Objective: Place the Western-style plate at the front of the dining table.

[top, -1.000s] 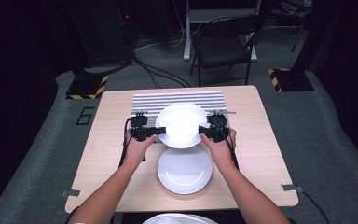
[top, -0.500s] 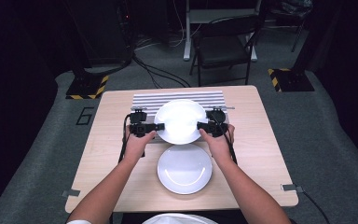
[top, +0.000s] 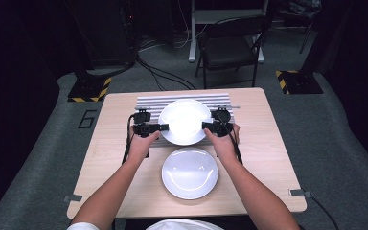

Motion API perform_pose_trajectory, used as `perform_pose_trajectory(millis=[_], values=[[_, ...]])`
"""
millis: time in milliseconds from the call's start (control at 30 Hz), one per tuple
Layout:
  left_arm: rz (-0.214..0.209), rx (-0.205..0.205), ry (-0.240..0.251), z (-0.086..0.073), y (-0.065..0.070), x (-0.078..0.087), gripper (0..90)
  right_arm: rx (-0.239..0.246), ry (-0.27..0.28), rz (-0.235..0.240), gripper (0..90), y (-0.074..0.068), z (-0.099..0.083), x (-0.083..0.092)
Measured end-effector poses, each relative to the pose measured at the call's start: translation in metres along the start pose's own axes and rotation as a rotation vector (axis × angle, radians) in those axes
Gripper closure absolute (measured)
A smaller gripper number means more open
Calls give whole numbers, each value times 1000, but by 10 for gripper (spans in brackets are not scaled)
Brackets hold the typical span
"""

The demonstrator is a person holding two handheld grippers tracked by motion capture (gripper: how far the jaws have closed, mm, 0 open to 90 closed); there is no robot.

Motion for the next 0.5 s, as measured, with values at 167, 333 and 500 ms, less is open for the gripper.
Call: perform_pose_trajectory(millis=[167, 333, 500], values=[[-2, 5, -5, 1, -3, -5, 568, -13, -9, 3, 575, 3, 3, -6], [-11, 29, -4, 2, -7, -8, 573, 1, -9, 5, 575, 4, 4, -9], [-8, 26, -2, 3, -10, -10, 573, 1, -14, 2, 576, 3, 6, -15]])
Point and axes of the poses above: each handheld gripper's, and its own axes: x roughly backward along the jaws, z roughly out of its top, y roughly to its right, the point moved 2 cm from there along -x, roughly forward along the jaws, and after that the axes turned 6 degrees about z, right-handed, at the moved point
